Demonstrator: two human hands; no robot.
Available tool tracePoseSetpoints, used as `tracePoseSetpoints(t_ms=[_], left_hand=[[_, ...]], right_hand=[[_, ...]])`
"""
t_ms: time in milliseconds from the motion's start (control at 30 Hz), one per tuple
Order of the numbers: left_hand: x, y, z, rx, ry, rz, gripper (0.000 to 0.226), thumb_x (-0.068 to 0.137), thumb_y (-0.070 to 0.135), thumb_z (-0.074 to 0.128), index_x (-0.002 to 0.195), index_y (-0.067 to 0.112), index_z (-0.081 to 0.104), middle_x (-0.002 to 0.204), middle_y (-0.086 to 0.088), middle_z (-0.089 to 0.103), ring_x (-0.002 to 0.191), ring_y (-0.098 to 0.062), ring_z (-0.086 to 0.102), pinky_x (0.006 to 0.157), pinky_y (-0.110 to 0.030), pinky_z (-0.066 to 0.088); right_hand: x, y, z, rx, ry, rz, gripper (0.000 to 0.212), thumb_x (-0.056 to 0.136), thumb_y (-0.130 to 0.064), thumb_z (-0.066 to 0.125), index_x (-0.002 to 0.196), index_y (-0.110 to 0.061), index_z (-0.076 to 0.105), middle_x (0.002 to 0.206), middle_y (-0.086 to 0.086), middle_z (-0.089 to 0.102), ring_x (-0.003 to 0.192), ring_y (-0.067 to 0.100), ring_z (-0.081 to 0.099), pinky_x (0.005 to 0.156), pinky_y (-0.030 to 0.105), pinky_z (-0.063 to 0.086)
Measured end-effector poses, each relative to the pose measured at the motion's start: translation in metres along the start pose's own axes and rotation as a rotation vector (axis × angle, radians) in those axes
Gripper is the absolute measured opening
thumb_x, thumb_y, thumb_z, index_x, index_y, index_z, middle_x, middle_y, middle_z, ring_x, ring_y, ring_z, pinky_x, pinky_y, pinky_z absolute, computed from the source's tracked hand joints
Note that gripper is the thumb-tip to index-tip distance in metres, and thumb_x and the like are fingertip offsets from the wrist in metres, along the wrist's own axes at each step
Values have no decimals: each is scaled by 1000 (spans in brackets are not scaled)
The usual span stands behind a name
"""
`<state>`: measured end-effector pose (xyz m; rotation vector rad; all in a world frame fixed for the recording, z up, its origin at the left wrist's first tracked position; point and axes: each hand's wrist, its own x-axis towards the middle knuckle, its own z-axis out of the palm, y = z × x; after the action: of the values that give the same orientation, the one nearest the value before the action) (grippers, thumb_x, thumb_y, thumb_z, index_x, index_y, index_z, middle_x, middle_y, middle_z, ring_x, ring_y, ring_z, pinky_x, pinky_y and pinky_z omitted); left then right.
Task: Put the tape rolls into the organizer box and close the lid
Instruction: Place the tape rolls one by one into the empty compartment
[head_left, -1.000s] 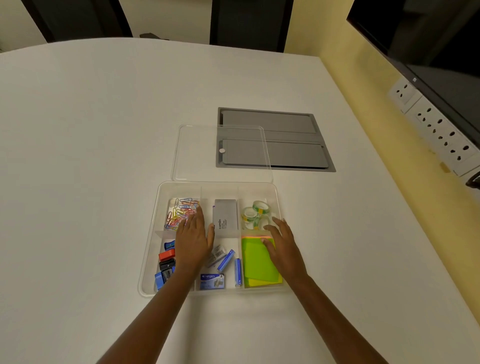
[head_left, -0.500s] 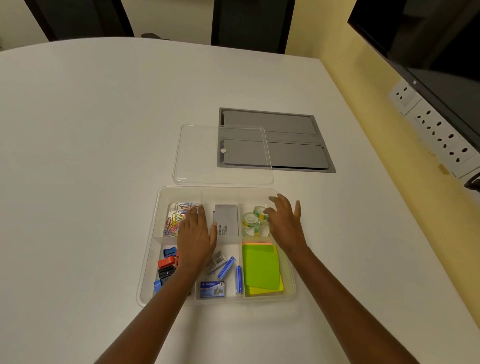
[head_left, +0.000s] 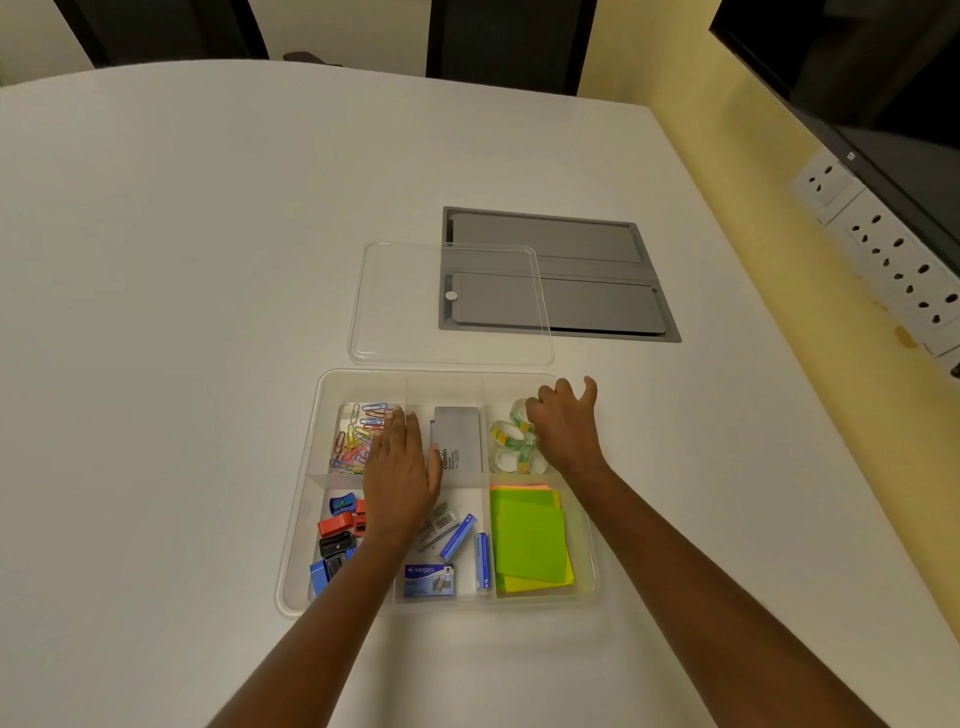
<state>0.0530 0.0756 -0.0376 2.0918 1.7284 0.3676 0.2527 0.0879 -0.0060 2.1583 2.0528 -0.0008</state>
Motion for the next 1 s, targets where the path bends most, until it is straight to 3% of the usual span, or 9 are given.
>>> tracePoseSetpoints(t_ms=[200,533,767,1000], left_hand=[[1,-1,2,25,-13,-7,55,97,32,30,144,6,17,156,-17,15,145,-27,15,119,-37,12],[1,0,1,6,14,-10,52,96,30,33,141,6,25,153,-18,24,143,-29,21,118,-40,18],[0,0,1,-5,15,-16,51,96,29,34,141,6,27,152,-18,26,142,-29,24,117,-40,20],[1,0,1,-11,15,-17,51,96,28,35,141,6,27,152,-18,26,142,-30,24,117,-41,20]], right_hand=[[-12,-8,4,137,-9,-55,41,88,1,52,127,-13,49,131,11,52,127,27,39,117,56,4],[-31,-9,6,172,-111,-210,32,88,1,53,111,-17,66,126,7,56,126,25,39,118,54,-2],[-31,1,1,206,-72,-93,49,84,3,55,126,-21,52,125,8,60,128,24,40,115,61,-1],[-24,2,2,103,-101,-81,28,88,-9,57,116,-16,58,113,10,67,120,26,47,112,66,-5]])
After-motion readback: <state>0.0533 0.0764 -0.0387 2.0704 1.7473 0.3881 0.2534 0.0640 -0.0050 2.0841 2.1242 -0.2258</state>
